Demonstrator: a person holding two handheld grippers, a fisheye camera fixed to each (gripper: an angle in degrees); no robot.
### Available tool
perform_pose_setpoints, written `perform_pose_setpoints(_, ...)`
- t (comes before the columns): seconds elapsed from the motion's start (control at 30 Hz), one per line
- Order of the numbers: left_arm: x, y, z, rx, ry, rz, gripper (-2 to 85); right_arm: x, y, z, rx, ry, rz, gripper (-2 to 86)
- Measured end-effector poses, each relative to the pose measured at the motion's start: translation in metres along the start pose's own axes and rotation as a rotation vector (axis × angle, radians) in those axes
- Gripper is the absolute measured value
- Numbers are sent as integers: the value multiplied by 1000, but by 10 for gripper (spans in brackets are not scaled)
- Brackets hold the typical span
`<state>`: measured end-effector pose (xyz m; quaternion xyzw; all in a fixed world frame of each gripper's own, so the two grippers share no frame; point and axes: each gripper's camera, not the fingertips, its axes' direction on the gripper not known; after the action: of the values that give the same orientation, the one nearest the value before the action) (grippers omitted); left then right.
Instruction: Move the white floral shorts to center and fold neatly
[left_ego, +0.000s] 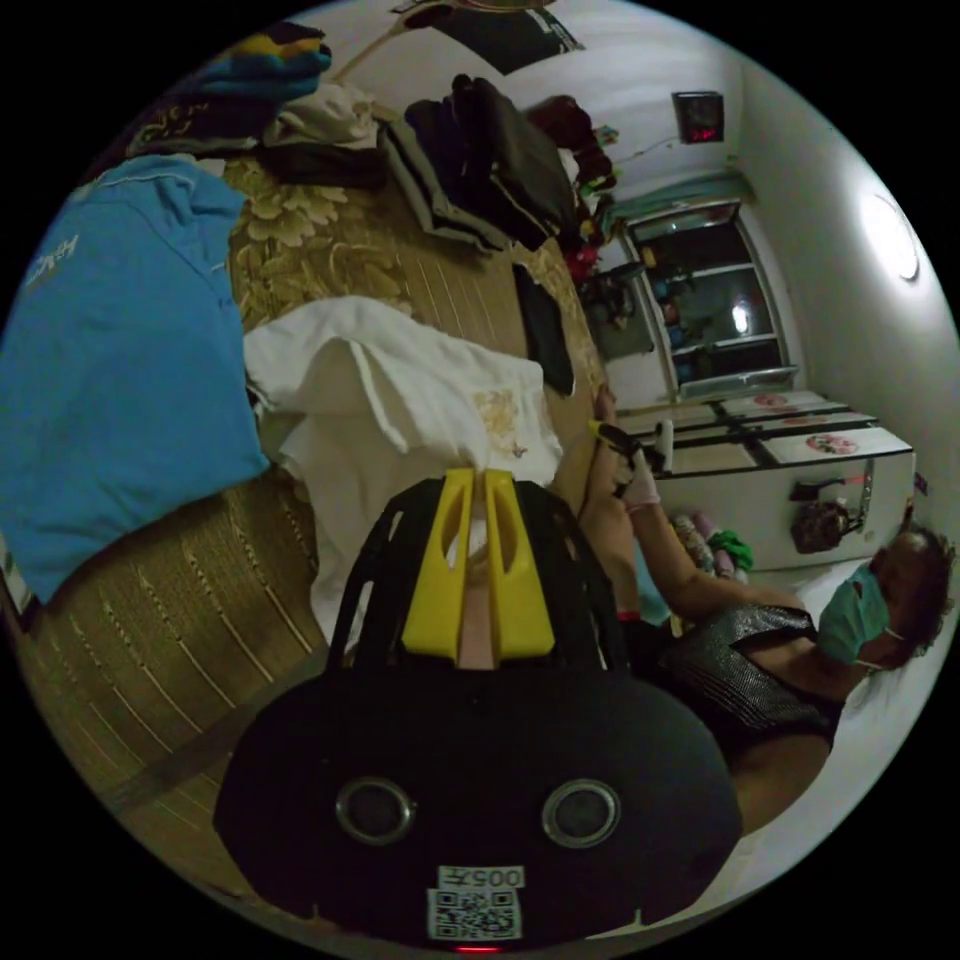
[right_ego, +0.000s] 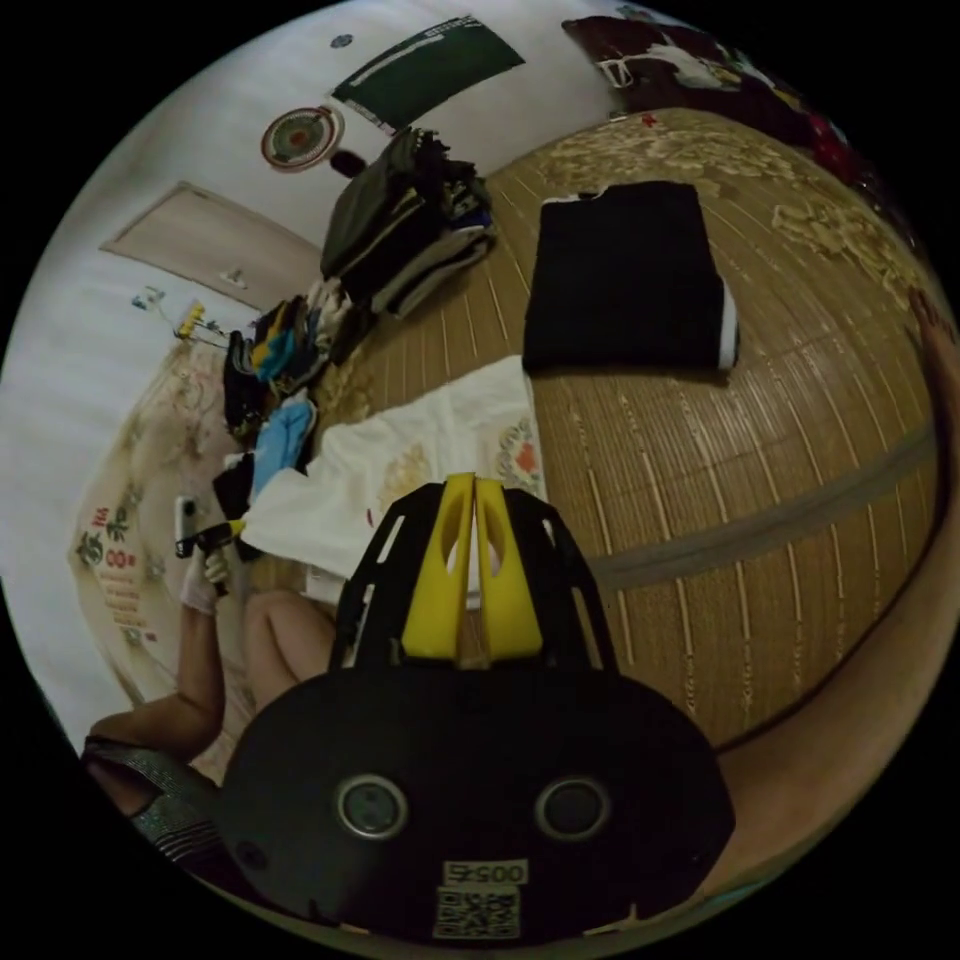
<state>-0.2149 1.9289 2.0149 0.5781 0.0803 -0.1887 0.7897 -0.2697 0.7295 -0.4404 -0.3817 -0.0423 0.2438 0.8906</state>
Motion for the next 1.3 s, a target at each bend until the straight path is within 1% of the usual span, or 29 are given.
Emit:
perform_pose_setpoints(0.1, -7, -1, -8, 15, 53, -11, 35, -5, -18, 8, -110, 52, -19, -4)
perform_pose_setpoints(0.17, -1, 1, -15, 21, 46, 16, 34, -5, -19, 9, -163, 161, -28, 14)
perform_pose_setpoints(0.2, 3, 3, -18, 23, 39, 36, 34, -2, -17, 10, -177, 181, -16, 21)
perform_pose_setpoints(0.23, 5, 4, -20, 24, 37, 44, 33, 7, -13, 11, -204, 169, 24, 39)
perform_pose_setpoints(0.33, 14, 5, -29, 23, 34, 80, 29, 35, 1, 15, -230, 6, 162, 62)
perform_pose_setpoints(0.43, 19, 5, -35, 7, 8, 100, 27, 49, 5, 19, -201, -74, 239, 65)
perform_pose_setpoints(0.5, 22, 5, -38, 2, 2, 114, 25, 49, -1, 21, -185, -57, 241, 55)
perform_pose_setpoints(0.63, 23, 5, -42, 7, -12, 120, 17, 39, -14, 30, -207, 68, 203, 33)
perform_pose_setpoints(0.77, 24, 8, -48, 29, -19, 130, 6, 30, -12, 20, -150, 187, 196, 75)
perform_pose_setpoints(0.8, 23, 8, -48, 28, -22, 131, 4, 30, -11, 19, -140, 168, 201, 77)
perform_pose_setpoints(0.87, 20, 6, -46, 23, -21, 131, 2, 33, -11, 27, -171, 33, 236, 73)
perform_pose_setpoints(0.93, 16, 3, -44, 17, -12, 127, 1, 31, -13, 34, -166, -9, 254, 60)
perform_pose_setpoints(1.03, 14, -5, -40, 9, -13, 124, 0, 22, -19, 39, -128, 49, 266, 8)
perform_pose_setpoints(1.23, 3, -36, -43, 33, -59, 90, 0, -26, -68, 23, -24, 97, 145, -16)
perform_pose_setpoints(1.3, 1, -51, -56, 88, -70, 76, 0, -53, -92, 13, 25, 72, 67, -16)
